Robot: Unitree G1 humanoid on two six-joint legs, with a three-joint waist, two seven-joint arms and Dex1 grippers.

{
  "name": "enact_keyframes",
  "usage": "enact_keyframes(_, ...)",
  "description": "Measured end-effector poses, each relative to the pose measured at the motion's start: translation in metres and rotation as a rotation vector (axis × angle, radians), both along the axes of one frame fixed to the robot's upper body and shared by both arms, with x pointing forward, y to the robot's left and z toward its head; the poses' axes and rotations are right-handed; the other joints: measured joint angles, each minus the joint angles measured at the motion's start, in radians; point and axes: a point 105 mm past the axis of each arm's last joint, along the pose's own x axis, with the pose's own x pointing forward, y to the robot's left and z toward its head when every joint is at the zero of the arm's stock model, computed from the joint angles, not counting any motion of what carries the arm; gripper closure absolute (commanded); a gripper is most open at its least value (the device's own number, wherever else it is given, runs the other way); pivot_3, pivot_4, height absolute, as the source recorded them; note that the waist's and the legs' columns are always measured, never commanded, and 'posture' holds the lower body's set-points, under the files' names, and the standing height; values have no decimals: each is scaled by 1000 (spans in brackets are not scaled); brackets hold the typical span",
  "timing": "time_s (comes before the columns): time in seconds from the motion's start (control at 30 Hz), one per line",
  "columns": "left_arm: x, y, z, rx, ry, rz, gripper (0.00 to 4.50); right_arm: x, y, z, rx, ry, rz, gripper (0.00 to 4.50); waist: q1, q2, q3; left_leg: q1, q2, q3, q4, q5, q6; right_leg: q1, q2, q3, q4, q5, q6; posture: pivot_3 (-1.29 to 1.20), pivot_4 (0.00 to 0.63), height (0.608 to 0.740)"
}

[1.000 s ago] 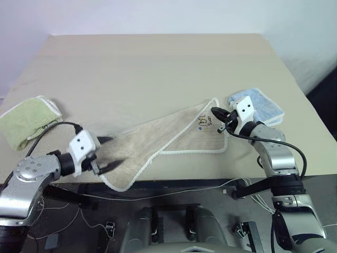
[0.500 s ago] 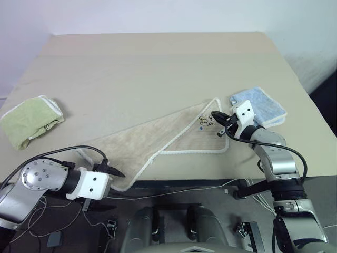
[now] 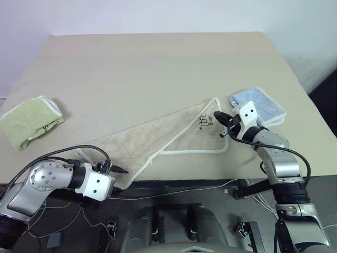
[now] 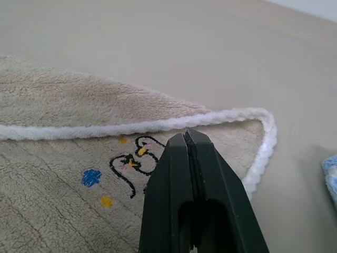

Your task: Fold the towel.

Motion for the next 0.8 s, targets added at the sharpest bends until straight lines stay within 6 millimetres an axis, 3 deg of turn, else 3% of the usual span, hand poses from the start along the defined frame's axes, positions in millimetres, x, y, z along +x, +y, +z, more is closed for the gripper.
enact_keyframes(0.13, 0, 2, 2, -48, 42, 52, 4347, 2, 1, 3, 0, -6, 4, 4500, -1, 0, 0, 0, 0, 0, 0, 0, 0, 0, 0, 0, 1, 0, 0, 0, 150, 740)
enact_keyframes(0.17, -2, 2, 2, -59, 55, 61, 4471, 2, 2, 4, 0, -9, 5, 4500, -1, 0, 0, 0, 0, 0, 0, 0, 0, 0, 0, 0, 1, 0, 0, 0, 150, 740)
enact_keyframes(0.37, -3, 2, 16, -212, 191, 196, 4471, 4, 3, 6, 0, -14, 12, 4500, 2, 0, 0, 0, 0, 0, 2, 0, 0, 1, 1, 0, 1, 0, 0, 0, 150, 740)
enact_keyframes(0.67, 28, 11, 51, -515, 214, 423, 4471, 7, 8, 23, -80, -86, 63, 4500, 0, 0, 0, 1, 0, 0, 5, 2, -3, 2, 1, 0, 4, -1, 1, 0, 150, 740)
enact_keyframes(0.8, 39, 18, 62, -598, 206, 495, 4500, 14, 10, 33, -215, -147, 111, 3642, -1, 0, 0, 1, 0, 0, 6, 2, -4, 2, 1, 0, 4, -1, 1, 0, 150, 740)
